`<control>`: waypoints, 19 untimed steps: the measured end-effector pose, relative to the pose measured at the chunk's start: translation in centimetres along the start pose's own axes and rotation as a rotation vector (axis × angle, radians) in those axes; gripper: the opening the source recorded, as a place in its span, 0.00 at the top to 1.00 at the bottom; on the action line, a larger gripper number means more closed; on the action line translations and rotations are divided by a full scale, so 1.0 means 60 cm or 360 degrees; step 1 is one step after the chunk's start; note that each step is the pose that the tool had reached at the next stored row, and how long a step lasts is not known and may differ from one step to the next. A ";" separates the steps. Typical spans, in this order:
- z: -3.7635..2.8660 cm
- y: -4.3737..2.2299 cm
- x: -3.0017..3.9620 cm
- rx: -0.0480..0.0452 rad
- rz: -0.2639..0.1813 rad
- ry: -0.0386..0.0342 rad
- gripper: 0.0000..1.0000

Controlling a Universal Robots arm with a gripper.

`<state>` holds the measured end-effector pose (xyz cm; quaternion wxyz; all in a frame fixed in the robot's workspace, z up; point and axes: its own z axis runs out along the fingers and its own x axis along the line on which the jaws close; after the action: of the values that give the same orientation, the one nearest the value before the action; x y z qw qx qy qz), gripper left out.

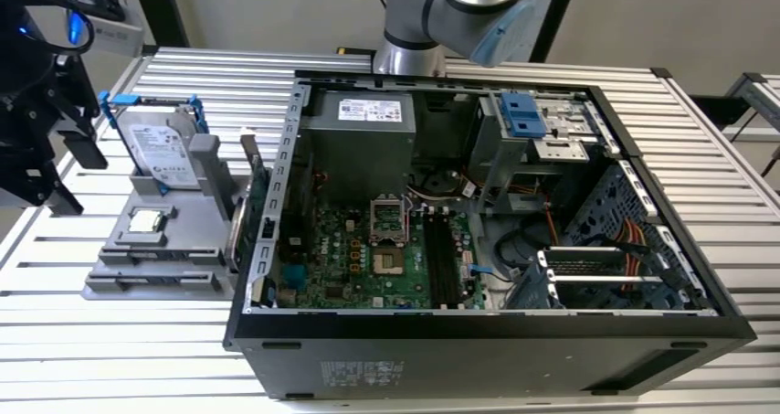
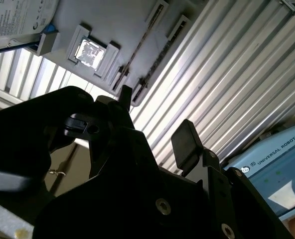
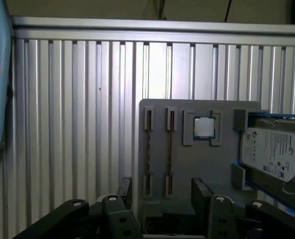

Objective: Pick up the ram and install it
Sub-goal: 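Pick up the ram and move it above insertion slot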

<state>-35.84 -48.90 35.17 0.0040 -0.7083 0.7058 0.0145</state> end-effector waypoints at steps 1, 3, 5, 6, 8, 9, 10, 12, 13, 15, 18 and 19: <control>0.001 0.000 0.000 0.0000 0.0000 0.0000 0.00; 0.003 0.000 0.000 0.0000 0.0000 0.0000 0.00; 0.004 0.000 0.000 0.0000 0.0000 0.0000 0.00; 0.005 0.000 0.000 0.0000 0.0000 0.0000 0.00; 0.007 0.000 0.000 0.0000 0.0000 0.0000 0.00; 0.008 0.000 0.000 0.0000 0.0000 0.0000 0.00; 0.009 0.000 0.000 0.0000 0.0000 0.0000 0.00; 0.011 0.000 0.000 0.0000 0.0000 0.0000 0.00; 0.012 0.000 0.000 0.0000 0.0000 0.0000 0.00; 0.014 0.000 0.000 0.0000 0.0000 0.0000 0.00; 0.018 0.000 0.000 0.0000 0.0000 0.0000 0.00; 0.019 0.000 0.000 0.0000 0.0000 0.0000 0.00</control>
<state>-35.82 -48.89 34.03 0.0040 -0.7082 0.7058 0.0145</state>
